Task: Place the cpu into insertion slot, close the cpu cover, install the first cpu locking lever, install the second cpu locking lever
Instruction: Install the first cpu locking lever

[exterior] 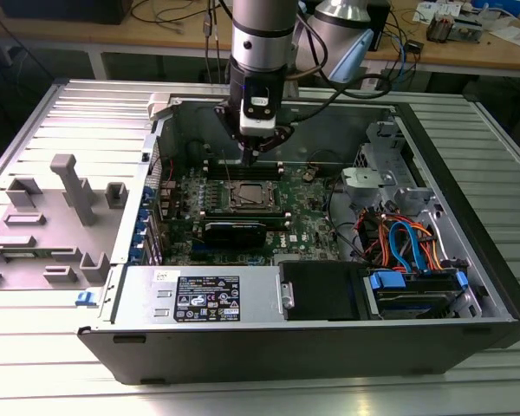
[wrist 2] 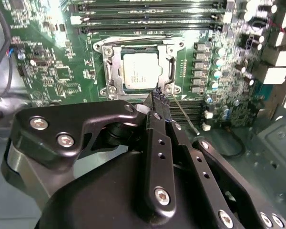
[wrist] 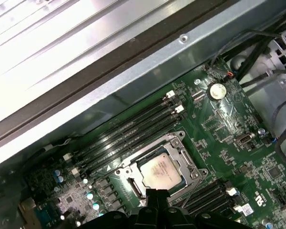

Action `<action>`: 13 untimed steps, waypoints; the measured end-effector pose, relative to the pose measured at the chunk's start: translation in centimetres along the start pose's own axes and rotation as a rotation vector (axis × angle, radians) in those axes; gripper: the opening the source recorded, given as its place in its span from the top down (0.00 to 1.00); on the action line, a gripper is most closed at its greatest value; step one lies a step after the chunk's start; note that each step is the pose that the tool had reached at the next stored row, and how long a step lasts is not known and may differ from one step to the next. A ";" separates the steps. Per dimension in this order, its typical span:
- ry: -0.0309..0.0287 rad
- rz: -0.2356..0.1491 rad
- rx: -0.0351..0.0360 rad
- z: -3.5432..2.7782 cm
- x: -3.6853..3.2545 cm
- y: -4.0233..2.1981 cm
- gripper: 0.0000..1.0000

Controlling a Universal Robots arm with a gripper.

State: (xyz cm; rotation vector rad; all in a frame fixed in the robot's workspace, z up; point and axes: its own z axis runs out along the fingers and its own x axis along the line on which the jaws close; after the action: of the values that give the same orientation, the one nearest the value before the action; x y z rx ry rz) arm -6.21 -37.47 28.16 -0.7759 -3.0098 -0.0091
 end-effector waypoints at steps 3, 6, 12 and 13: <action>-0.0002 -0.051 0.0017 0.01 0.01 -0.01 0.89; -0.0002 -0.057 0.0019 0.01 0.02 -0.01 0.89; -0.0003 -0.057 0.0018 0.01 0.02 -0.01 0.89; -0.0002 -0.057 0.0019 0.01 0.02 -0.01 0.89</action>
State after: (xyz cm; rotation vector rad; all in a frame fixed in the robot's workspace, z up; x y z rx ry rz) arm -6.23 -37.47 28.15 -0.6895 -3.0307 -0.0077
